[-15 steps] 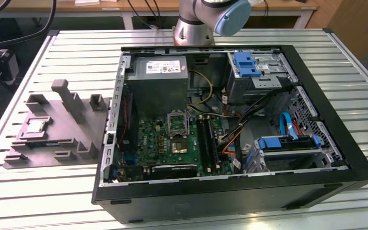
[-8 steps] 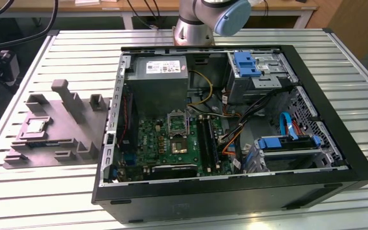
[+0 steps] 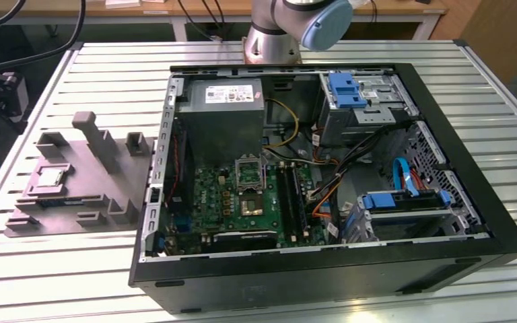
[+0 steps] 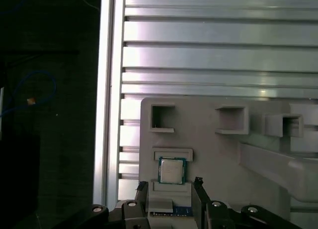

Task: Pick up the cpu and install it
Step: 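Pick up the cpu and move it towards the insertion slot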

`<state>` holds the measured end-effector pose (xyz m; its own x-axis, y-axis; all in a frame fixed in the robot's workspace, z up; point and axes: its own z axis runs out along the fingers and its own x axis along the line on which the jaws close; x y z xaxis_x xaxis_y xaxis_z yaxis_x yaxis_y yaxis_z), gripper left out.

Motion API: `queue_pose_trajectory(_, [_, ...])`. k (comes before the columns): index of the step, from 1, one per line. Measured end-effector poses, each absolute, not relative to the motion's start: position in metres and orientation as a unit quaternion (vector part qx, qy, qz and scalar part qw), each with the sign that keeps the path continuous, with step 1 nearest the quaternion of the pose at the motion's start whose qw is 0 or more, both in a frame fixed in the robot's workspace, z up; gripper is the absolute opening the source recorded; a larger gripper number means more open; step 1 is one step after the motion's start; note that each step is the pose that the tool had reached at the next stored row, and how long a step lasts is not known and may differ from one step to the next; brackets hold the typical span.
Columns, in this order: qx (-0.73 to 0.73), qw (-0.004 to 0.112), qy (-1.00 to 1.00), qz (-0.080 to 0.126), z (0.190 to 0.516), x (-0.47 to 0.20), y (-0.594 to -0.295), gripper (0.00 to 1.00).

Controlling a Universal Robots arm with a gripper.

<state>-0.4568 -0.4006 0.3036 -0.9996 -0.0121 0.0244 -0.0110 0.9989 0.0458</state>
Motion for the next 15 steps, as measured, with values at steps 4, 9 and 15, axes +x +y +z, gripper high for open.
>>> queue_pose_trajectory(4, [0.006, 0.012, -1.0, -0.023, 0.3024, -0.4568, -0.4011, 0.47])
queue_pose_trajectory(9, [0.006, 0.012, -1.0, -0.023, 0.3009, -0.4568, -0.4013, 0.47])
queue_pose_trajectory(15, [0.006, 0.012, -1.0, -0.023, 0.2986, -0.4567, -0.4013, 0.47])
